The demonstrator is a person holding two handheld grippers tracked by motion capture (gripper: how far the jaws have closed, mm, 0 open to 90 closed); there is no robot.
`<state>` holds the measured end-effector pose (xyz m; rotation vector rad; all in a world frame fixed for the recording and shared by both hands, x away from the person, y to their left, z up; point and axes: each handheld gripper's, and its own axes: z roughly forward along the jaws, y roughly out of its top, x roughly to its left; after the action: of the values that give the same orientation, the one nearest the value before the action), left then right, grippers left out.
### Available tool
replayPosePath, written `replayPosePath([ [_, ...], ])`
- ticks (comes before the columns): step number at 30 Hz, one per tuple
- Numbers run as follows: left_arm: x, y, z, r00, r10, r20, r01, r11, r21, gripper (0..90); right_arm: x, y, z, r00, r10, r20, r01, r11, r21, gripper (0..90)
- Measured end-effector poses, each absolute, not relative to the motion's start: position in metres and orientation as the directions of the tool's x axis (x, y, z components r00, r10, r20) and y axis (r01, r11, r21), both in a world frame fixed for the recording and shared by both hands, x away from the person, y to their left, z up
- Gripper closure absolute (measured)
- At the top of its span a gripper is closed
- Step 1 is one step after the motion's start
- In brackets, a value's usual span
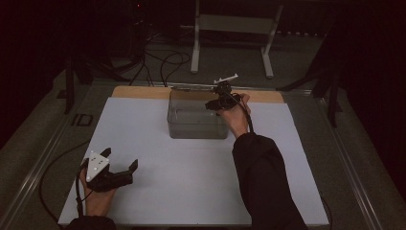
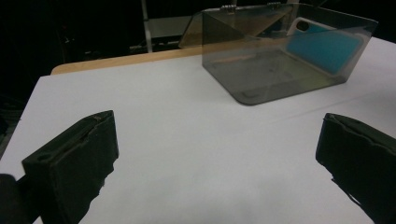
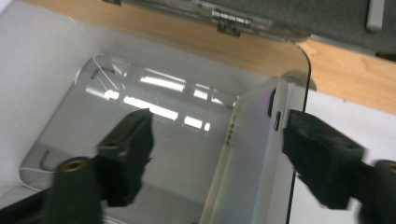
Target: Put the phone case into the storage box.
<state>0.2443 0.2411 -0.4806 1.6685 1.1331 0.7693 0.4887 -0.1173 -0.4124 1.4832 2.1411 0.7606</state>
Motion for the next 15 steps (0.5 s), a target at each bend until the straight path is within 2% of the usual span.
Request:
replayPosePath([
  [4,0.244,0.241,-0.48,0.372,0.928,-0.012,0.333,-0.122,0.935,0.1,0.483,-0.116,-0.413,-0.386,0.921,-0.049,0.665,0.315,0.677,13.8],
  [15,0.244,0.242,-0.48,0.371,0.928,-0.011,0.333,-0.122,0.935,0.1,0.464,-0.12,-0.412,-0.471,0.882,-0.028,0.575,0.33,0.749,10.5],
])
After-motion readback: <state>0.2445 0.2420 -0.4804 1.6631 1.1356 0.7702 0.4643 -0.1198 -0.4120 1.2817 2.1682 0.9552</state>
